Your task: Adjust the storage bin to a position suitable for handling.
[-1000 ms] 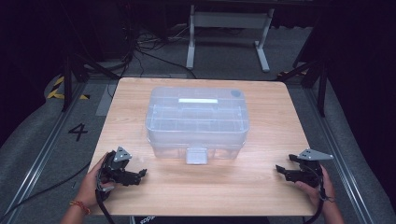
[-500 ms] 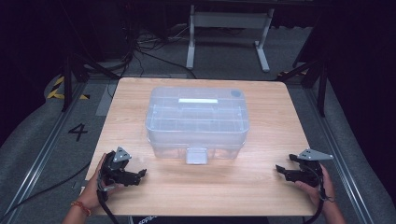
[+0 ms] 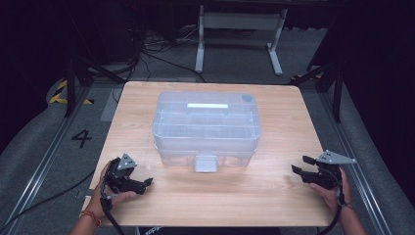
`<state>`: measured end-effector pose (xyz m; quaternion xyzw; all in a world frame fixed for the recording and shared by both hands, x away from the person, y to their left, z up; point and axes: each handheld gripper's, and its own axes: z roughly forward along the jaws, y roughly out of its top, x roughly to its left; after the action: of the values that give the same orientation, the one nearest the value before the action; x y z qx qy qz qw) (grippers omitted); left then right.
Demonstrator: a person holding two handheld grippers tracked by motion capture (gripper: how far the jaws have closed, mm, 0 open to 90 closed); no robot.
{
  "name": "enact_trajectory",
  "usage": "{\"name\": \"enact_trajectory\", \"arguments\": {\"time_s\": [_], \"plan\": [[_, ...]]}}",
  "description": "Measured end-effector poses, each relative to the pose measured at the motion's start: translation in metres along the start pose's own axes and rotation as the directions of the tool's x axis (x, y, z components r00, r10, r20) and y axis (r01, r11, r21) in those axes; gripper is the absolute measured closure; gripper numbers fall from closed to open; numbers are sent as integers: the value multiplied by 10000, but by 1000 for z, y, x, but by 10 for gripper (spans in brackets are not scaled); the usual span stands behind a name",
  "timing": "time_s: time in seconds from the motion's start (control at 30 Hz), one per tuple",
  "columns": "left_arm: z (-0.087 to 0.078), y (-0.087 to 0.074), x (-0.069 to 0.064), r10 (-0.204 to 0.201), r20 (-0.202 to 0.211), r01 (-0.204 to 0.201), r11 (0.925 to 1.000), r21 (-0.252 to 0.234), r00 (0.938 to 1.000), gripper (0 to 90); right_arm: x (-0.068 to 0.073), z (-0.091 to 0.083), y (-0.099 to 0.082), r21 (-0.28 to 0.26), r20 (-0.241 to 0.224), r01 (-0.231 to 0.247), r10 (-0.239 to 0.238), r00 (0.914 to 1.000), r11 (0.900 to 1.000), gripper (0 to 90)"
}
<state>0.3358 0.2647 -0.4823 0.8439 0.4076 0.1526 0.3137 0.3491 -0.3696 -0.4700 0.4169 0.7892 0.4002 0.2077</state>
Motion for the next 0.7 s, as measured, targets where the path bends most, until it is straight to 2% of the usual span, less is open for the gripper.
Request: {"name": "enact_trajectory", "arguments": {"time_s": [0.07, 0.2, 0.27, 0.3, 0.47, 0.5, 0.57, 0.63, 0.7], "plan": [[0, 0, 0, 31, 21, -31, 10000, -27, 10000, 5, 0, -1, 6, -39, -46, 53, -54, 10000, 10000, 355], [1, 0, 1, 72, 18, -72, 10000, -40, 10000, 6, 2, -4, 17, -332, -328, -148, 137, 9994, 9993, 357], [1, 0, 1, 37, 55, -37, 10000, -20, 10000, 6, 8, -8, 29, -513, -399, 106, -126, 9991, 9986, 355], [1, 0, 1, 61, 57, -61, 10000, -15, 10000, 6, 14, -9, 39, -668, -593, 239, -279, 9978, 9975, 355], [1, 1, 1, 130, 42, -130, 9999, -46, 9999, 7, 26, -5, 57, -568, -394, 931, -954, 9947, 9940, 353], [1, 0, 1, 89, 90, -88, 10000, -35, 9999, 10, 29, -2, 64, -522, -540, 1031, -1059, 9929, 9933, 353], [1, 0, 1, 130, 74, -130, 9999, -67, 9999, 11, 30, -2, 66, -503, -516, 1077, -1103, 9926, 9929, 353], [1, 0, 1, 99, 79, -99, 9999, -46, 9999, 12, 34, -1, 73, -503, -440, 1347, -1369, 9896, 9896, 353], [1, 0, 1, 107, 91, -106, 9999, -48, 9999, 13, 35, -1, 79, -658, -639, 1286, -1328, 9891, 9895, 353]]}}
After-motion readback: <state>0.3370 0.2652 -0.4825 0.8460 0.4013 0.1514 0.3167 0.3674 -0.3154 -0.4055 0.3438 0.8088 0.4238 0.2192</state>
